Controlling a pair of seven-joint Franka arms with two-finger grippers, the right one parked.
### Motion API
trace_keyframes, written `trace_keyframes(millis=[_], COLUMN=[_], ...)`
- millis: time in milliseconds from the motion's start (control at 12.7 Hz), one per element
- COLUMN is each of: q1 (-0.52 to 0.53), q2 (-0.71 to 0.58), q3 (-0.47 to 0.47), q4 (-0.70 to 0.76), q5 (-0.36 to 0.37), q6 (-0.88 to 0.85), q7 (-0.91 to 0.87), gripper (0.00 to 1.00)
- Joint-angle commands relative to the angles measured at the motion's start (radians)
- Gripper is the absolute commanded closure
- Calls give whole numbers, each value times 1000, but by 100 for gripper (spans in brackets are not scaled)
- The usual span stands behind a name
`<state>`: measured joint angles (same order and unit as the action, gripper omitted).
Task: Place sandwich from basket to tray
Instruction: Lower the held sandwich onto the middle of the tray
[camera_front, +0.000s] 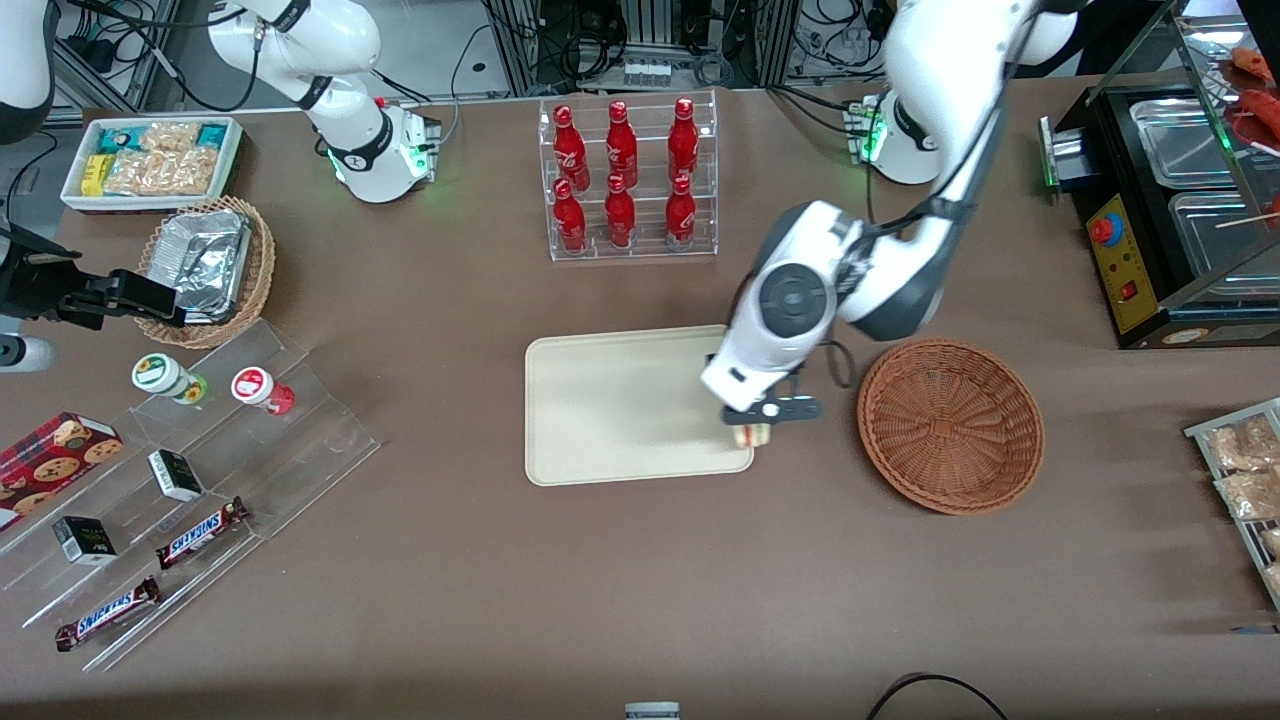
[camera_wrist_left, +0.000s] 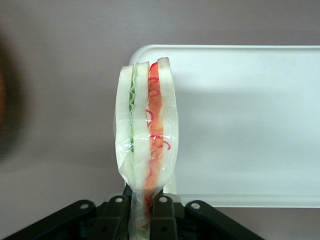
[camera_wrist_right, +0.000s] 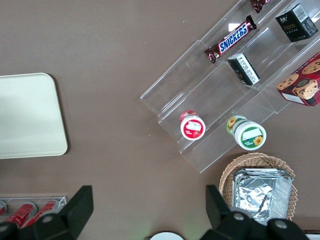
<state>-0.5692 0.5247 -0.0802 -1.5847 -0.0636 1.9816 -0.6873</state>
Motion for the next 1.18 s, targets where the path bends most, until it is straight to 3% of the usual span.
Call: trace_keyframes(millis=[0, 550, 707, 1100], q1=[-79, -129, -132, -132], q2=[134, 216, 270, 299], q3=[14, -9, -9, -35], q4=[182, 222, 291, 305], q5=[-15, -13, -13, -16], q6=[-23, 88, 72, 72], q7=[-110, -110, -118, -100], gripper=[100, 100, 100, 100])
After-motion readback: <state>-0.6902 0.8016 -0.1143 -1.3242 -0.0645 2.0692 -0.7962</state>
